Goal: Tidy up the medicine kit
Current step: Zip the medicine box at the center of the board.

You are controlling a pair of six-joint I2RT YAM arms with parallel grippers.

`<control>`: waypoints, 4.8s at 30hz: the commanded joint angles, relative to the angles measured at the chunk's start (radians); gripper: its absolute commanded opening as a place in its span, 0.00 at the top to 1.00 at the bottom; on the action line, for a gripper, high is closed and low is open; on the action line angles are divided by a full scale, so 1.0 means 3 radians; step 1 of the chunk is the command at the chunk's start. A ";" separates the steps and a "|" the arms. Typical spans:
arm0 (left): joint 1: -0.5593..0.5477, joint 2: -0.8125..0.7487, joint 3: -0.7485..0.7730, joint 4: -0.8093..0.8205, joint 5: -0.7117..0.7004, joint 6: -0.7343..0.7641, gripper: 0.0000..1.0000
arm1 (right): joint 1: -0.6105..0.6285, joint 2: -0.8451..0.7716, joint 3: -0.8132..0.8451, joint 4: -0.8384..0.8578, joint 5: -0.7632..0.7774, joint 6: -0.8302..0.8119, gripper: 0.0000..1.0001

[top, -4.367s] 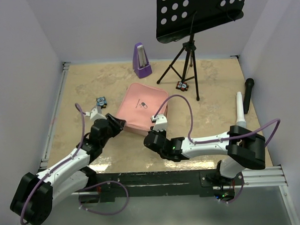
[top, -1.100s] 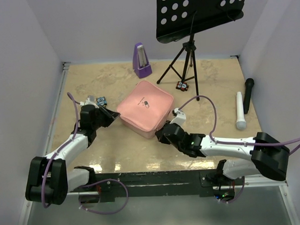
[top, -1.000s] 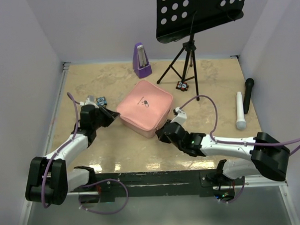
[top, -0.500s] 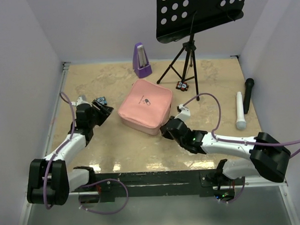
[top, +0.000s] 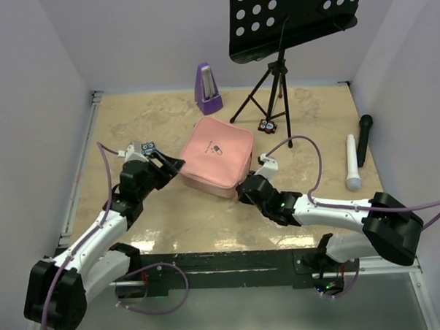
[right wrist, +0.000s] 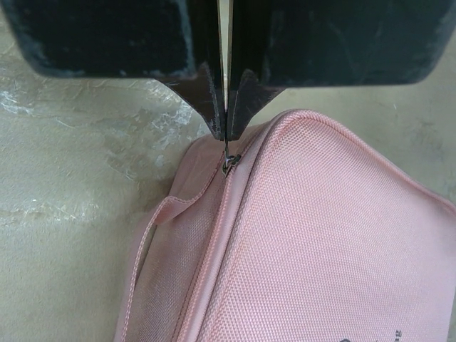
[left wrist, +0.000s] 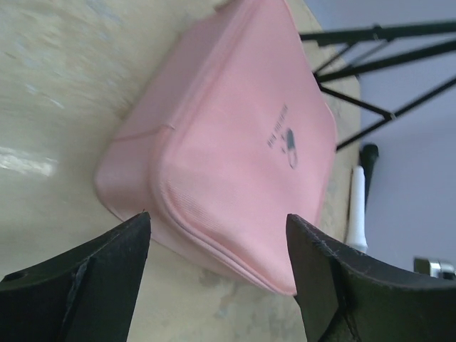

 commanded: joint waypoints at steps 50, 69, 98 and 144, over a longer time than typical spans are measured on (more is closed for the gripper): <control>-0.0744 0.0512 0.0080 0.0133 -0.0633 -0.0239 1.00 | 0.0357 0.0264 0.0271 -0.0241 0.0295 -0.0318 1.00; -0.0560 0.0155 -0.0145 -0.0087 -0.0475 -0.0009 1.00 | 0.0132 0.0192 0.0200 -0.0369 0.0357 -0.0225 1.00; -0.0238 -0.0382 -0.0293 -0.0629 -0.0439 0.0277 1.00 | -0.0149 0.0095 0.0011 -0.0272 0.0137 -0.0246 1.00; 0.0141 -0.0659 -0.0130 -0.1089 -0.0194 0.0584 0.45 | -0.0743 -0.0488 0.0184 -0.0103 -0.0631 -0.0762 0.36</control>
